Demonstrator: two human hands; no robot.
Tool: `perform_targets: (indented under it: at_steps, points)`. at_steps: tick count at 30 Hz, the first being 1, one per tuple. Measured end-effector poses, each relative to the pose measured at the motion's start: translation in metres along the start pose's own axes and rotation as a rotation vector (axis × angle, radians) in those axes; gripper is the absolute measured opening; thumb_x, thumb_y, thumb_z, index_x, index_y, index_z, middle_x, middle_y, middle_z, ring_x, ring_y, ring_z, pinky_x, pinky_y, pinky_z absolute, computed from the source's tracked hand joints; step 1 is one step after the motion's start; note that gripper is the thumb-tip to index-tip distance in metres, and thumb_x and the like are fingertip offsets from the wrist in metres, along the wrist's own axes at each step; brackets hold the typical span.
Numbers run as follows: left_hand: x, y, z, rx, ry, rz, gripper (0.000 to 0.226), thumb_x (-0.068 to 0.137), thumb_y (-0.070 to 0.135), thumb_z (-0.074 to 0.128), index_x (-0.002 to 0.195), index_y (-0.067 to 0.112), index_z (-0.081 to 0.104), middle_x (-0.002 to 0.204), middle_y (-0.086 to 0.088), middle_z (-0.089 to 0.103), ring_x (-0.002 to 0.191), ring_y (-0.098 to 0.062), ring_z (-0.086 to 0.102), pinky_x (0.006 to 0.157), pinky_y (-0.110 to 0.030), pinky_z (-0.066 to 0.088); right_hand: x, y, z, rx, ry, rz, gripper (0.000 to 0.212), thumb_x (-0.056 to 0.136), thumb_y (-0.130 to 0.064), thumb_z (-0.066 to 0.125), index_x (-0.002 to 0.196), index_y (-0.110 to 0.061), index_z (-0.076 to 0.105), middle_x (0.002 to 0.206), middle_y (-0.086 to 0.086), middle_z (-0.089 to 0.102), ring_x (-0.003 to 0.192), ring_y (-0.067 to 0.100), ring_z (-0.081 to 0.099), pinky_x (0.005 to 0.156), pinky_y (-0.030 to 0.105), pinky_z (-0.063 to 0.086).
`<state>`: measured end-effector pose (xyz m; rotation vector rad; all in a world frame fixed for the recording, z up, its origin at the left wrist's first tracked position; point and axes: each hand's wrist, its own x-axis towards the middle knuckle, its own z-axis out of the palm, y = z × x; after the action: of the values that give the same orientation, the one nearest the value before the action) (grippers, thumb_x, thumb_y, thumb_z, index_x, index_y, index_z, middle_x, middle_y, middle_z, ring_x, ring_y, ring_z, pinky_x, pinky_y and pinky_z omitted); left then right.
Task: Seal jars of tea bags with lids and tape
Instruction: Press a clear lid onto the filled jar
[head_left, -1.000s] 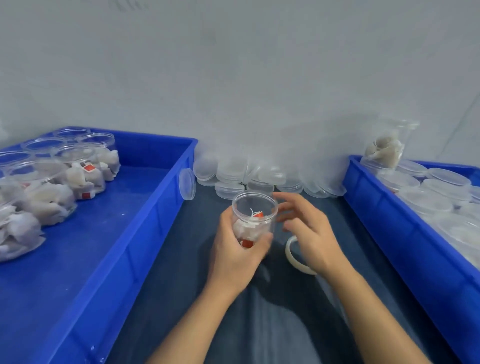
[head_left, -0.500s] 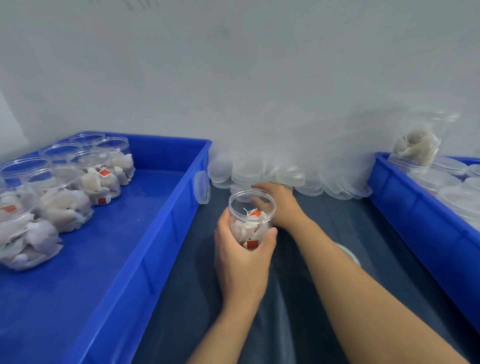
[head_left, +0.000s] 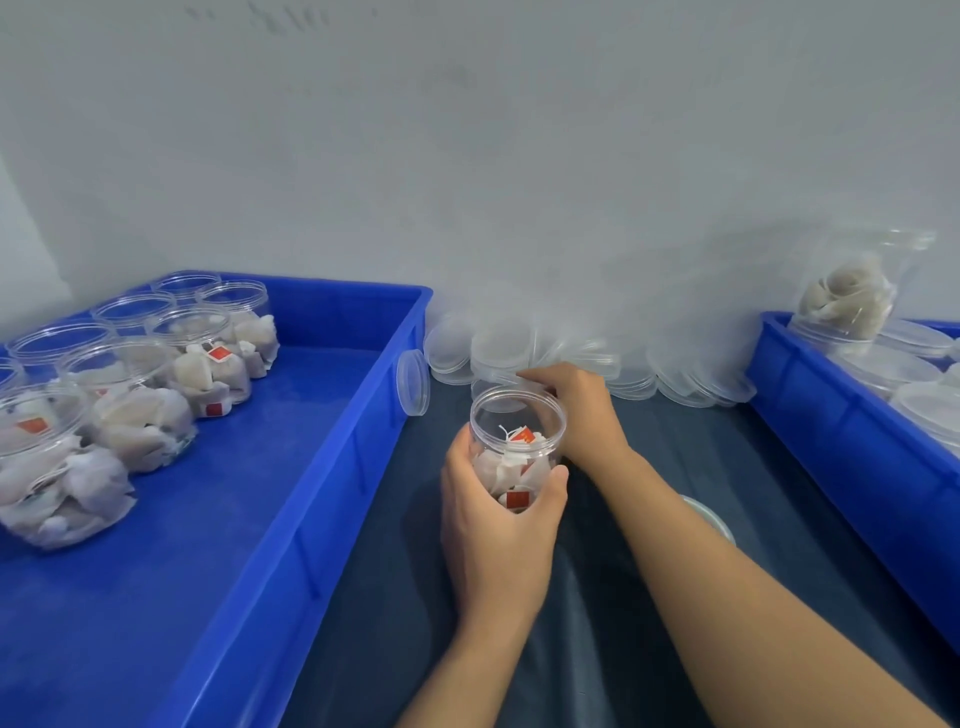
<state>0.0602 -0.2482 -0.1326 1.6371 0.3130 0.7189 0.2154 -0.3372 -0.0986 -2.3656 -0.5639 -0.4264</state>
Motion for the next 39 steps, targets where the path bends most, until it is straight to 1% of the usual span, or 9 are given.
perform_targets:
  at_steps: [2,5,11,14,17,21,31,36,39]
  points:
    - [0.000,0.001,0.000,0.001,0.002,-0.001,0.087,0.072,0.046,0.090,0.147,0.039,0.048,0.134,0.018,0.061,0.121,-0.007,0.062,0.101,-0.042,0.056,-0.006,0.002,-0.012,0.055,0.056,0.042,0.030,0.095,-0.024,0.078,0.125,-0.021,0.077,0.113,0.000,0.075,0.096,0.015,0.069,0.090,0.035,0.057]
    - [0.001,0.001,-0.001,-0.004,-0.001,-0.003,0.086,0.070,0.045,0.093,0.145,0.040,0.050,0.131,0.018,0.064,0.119,-0.007,0.064,0.099,-0.043,0.057,-0.023,0.005,-0.035,0.157,0.194,0.061,0.029,0.095,-0.025,0.078,0.123,-0.018,0.077,0.112,-0.004,0.076,0.095,0.009,0.070,0.091,0.027,0.056]
    - [-0.003,0.008,-0.003,0.056,-0.064,0.068,0.083,0.069,0.057,0.089,0.143,0.043,0.054,0.124,0.022,0.065,0.113,0.006,0.061,0.097,-0.030,0.055,-0.088,-0.005,-0.083,0.413,0.367,0.149,0.021,0.094,-0.029,0.079,0.110,-0.042,0.076,0.102,-0.023,0.077,0.095,-0.005,0.072,0.081,0.007,0.049]
    - [-0.008,0.014,-0.004,0.119,-0.133,0.103,0.082,0.069,0.073,0.081,0.141,0.046,0.054,0.121,0.024,0.062,0.107,0.014,0.058,0.089,-0.023,0.052,-0.122,-0.015,-0.094,0.491,0.405,0.140,0.029,0.093,-0.021,0.079,0.105,-0.047,0.075,0.100,-0.023,0.078,0.091,-0.003,0.074,0.080,0.008,0.051]
    - [-0.014,0.021,-0.004,0.173,-0.195,0.143,0.092,0.067,0.086,0.067,0.147,0.045,0.051,0.122,0.023,0.058,0.109,0.009,0.057,0.091,-0.023,0.051,-0.145,-0.019,-0.094,0.548,0.432,0.128,0.028,0.092,-0.014,0.079,0.111,-0.036,0.077,0.102,-0.018,0.078,0.094,0.002,0.074,0.082,0.011,0.053]
    - [-0.019,0.021,-0.004,0.227,-0.262,0.217,0.092,0.071,0.082,0.069,0.153,0.047,0.044,0.118,0.018,0.056,0.108,0.002,0.060,0.093,-0.028,0.052,-0.159,-0.018,-0.088,0.544,0.465,0.118,0.028,0.093,-0.014,0.078,0.118,-0.026,0.078,0.110,-0.010,0.077,0.102,0.012,0.074,0.090,0.023,0.057]
    - [-0.024,0.029,-0.006,0.235,-0.360,0.305,0.103,0.063,0.092,0.067,0.154,0.053,0.038,0.118,0.020,0.049,0.104,0.016,0.057,0.075,-0.003,0.045,-0.168,-0.022,-0.088,0.354,0.434,0.005,0.020,0.098,-0.030,0.072,0.118,-0.024,0.072,0.115,-0.016,0.072,0.111,0.013,0.070,0.095,0.038,0.057]
    - [-0.027,0.030,-0.007,0.353,-0.362,0.408,0.099,0.069,0.087,0.072,0.155,0.049,0.038,0.122,0.018,0.047,0.098,-0.005,0.065,0.081,-0.031,0.059,-0.169,-0.025,-0.089,0.522,0.349,0.118,0.030,0.093,-0.050,0.066,0.109,-0.025,0.062,0.128,-0.016,0.067,0.115,0.015,0.069,0.094,0.049,0.059]
    - [-0.030,0.030,-0.006,0.420,-0.370,0.467,0.098,0.071,0.082,0.074,0.155,0.045,0.040,0.120,0.014,0.046,0.098,-0.011,0.065,0.079,-0.040,0.060,-0.170,-0.027,-0.090,0.569,0.339,0.127,0.026,0.095,-0.046,0.061,0.110,-0.024,0.060,0.122,-0.015,0.068,0.111,0.013,0.069,0.091,0.052,0.058]
